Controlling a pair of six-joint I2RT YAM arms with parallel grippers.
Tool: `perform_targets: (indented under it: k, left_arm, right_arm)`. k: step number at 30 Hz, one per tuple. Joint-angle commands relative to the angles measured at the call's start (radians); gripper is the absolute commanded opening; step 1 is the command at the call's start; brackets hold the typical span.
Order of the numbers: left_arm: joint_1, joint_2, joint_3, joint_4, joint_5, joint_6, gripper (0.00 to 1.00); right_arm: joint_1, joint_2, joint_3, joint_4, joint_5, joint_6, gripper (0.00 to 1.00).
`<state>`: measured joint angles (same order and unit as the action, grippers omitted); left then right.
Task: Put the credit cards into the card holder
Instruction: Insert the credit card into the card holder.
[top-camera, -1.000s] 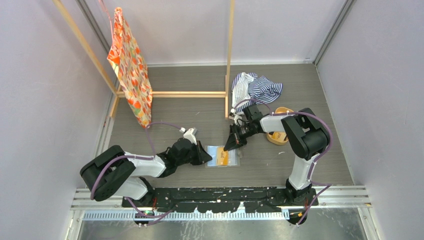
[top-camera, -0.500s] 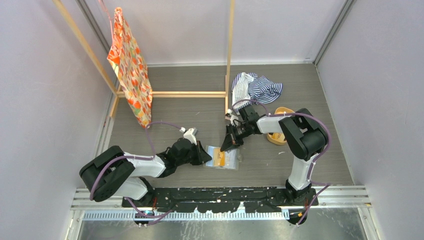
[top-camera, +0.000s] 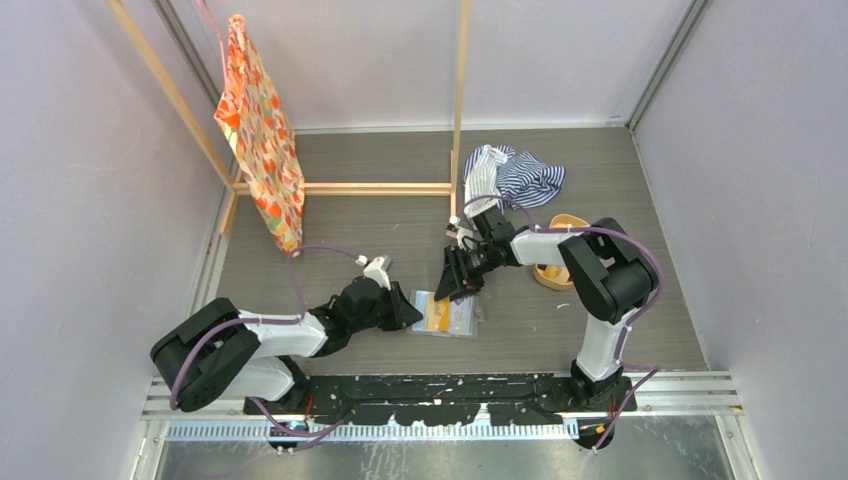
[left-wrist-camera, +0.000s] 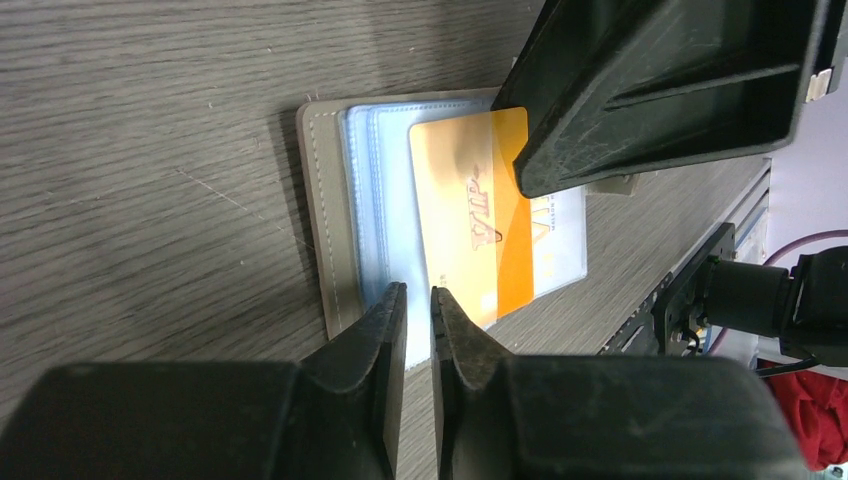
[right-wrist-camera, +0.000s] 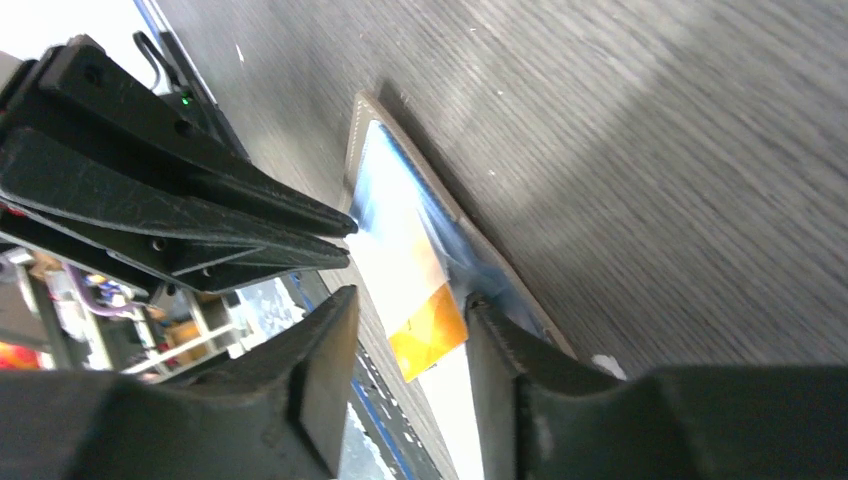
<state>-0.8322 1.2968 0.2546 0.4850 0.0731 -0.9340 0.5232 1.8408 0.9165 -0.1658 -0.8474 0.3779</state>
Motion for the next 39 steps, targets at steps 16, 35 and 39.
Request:
perform_targets:
  k: [16, 35, 39]
  left_arm:
    - [0.001, -0.186, 0.005, -0.131, -0.024, 0.040, 0.31]
    - [0.065, -0.155, 0.137, -0.285, 0.013, 0.223, 0.59]
    - [0.101, -0.110, 0.129, -0.216, 0.066, 0.208, 0.59]
  right_arm:
    - [0.004, -0.077, 0.188, -0.416, 0.110, -0.448, 0.71]
    - [0.190, -0.181, 0.207, -0.735, 0.254, -1.351, 0.01]
    - [0.292, -0.165, 0.158, -0.621, 0.434, -1.365, 0.01]
